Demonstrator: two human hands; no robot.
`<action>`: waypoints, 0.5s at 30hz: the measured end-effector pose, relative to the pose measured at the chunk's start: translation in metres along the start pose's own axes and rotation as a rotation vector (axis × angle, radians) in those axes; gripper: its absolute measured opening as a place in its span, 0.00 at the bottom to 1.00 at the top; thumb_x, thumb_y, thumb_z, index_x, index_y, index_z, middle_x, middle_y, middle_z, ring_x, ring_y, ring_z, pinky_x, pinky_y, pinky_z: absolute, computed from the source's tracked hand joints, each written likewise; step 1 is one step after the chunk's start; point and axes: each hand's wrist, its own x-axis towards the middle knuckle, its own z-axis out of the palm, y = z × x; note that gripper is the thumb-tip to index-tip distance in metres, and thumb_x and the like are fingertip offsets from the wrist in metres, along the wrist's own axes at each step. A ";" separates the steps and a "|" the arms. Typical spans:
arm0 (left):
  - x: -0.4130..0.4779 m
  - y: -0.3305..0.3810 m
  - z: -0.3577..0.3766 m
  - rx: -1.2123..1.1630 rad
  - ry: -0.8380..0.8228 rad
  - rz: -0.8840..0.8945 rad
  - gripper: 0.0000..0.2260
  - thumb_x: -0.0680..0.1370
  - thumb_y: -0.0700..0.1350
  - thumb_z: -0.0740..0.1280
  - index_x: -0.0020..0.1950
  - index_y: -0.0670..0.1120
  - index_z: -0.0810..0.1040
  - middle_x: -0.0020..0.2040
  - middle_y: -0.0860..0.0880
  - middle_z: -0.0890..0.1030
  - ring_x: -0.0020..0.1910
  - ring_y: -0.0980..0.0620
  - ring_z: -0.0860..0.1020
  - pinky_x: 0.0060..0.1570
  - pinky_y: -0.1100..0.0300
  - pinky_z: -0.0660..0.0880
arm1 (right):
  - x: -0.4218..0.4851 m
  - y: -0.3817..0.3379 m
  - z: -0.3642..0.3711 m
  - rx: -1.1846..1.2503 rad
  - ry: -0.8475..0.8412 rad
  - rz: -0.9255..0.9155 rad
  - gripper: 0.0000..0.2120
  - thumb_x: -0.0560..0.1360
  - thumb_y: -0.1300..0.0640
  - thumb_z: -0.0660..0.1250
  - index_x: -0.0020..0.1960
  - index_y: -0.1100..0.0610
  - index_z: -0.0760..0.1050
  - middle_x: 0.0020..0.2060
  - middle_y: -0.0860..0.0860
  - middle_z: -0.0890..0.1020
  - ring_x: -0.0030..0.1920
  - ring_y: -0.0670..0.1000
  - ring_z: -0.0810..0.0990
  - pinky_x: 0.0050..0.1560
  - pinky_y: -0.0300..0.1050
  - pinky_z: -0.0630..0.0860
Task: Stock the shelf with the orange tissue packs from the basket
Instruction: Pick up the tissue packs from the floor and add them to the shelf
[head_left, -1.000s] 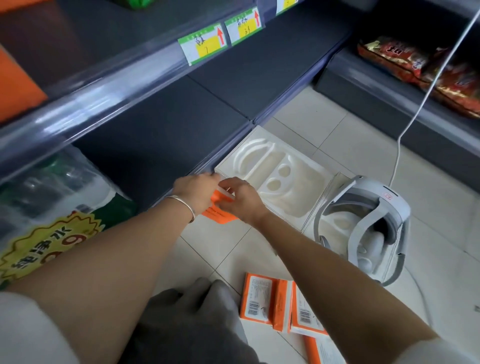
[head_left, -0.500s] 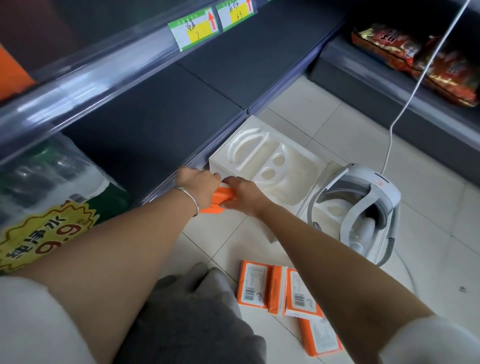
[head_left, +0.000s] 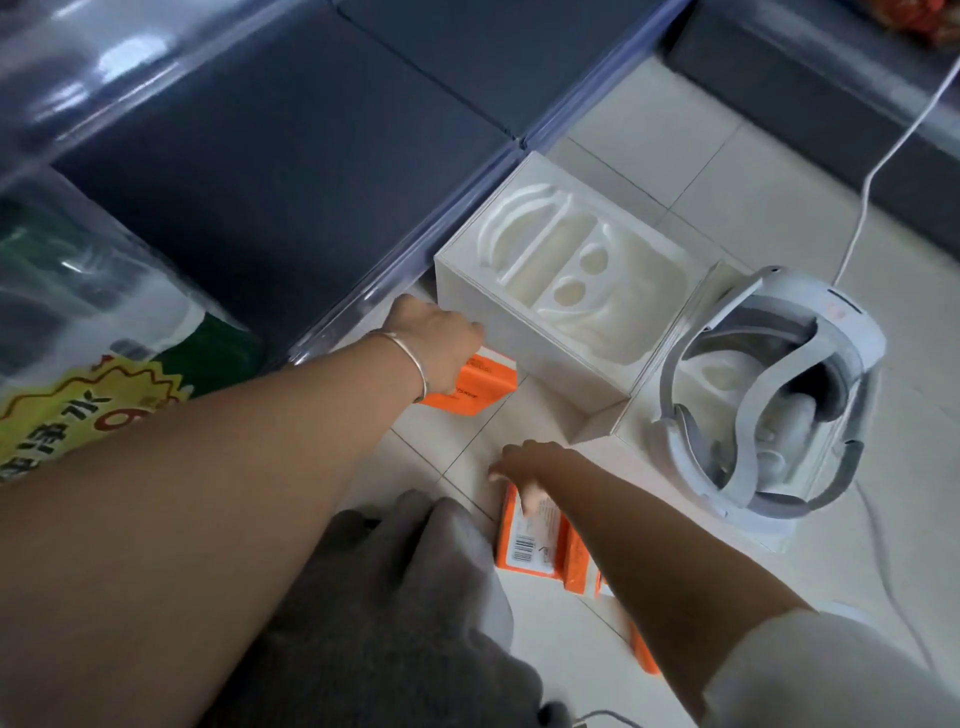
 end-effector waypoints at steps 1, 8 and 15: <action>0.003 0.002 0.002 0.000 0.009 0.012 0.17 0.74 0.47 0.66 0.61 0.48 0.68 0.57 0.49 0.76 0.57 0.45 0.77 0.43 0.56 0.63 | 0.004 0.002 0.005 0.003 0.007 -0.005 0.22 0.75 0.49 0.62 0.69 0.50 0.68 0.66 0.55 0.71 0.65 0.58 0.70 0.56 0.48 0.66; 0.014 0.003 0.019 -0.027 -0.041 0.029 0.19 0.74 0.46 0.66 0.63 0.49 0.67 0.59 0.48 0.76 0.58 0.45 0.76 0.45 0.55 0.63 | 0.015 0.002 0.008 -0.017 0.004 -0.005 0.16 0.76 0.55 0.60 0.63 0.57 0.71 0.58 0.58 0.74 0.65 0.59 0.71 0.61 0.49 0.68; 0.016 -0.003 0.018 0.000 -0.055 -0.026 0.19 0.72 0.45 0.68 0.61 0.49 0.68 0.57 0.50 0.77 0.56 0.46 0.77 0.42 0.57 0.63 | -0.010 0.002 -0.049 0.133 0.015 -0.122 0.22 0.68 0.64 0.72 0.58 0.58 0.68 0.50 0.56 0.73 0.52 0.54 0.73 0.46 0.43 0.67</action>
